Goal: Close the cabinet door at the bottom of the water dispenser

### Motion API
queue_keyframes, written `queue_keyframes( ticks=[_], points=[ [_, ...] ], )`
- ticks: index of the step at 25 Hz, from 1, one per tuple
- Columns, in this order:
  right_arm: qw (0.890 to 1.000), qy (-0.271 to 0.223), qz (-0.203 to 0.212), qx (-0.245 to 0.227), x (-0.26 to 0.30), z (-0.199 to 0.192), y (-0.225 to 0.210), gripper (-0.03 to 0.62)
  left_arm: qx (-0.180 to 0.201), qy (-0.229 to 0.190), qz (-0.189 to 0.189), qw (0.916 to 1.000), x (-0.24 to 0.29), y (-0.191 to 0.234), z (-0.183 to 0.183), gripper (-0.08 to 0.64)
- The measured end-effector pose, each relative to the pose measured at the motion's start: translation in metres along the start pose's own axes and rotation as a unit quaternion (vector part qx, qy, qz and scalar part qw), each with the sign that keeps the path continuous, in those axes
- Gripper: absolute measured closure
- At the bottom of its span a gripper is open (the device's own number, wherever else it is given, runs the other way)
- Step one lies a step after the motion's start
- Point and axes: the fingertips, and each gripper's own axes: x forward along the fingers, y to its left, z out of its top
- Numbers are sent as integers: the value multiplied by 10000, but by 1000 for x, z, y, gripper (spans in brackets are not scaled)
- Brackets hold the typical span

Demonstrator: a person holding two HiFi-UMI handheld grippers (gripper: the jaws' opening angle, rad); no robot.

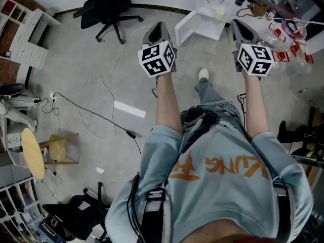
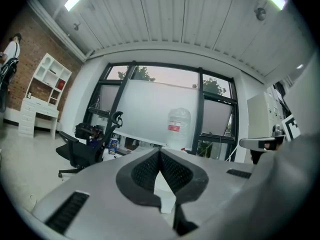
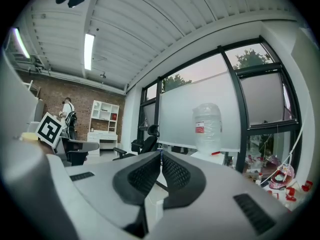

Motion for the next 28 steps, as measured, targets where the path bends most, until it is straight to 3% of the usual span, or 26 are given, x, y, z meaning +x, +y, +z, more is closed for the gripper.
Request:
queue_keyframes(
  ticks=[5,11,17,28],
  points=[
    [9997,-5,196,135,52,-1,-5,561,77,71,130,9999,28,21,1,552],
    [9995,-14,145,289,103,-6,-30,561,78,178,246,9995,69,42,-5,552],
    [9973,425,-111,585,159,-45,-87,561,35,665,151,9977,138,36,-41,552],
    [9894,1275,80,696,306,-115,-162,561,-355,1426,224,9889,286,43,-114,552]
  ],
)
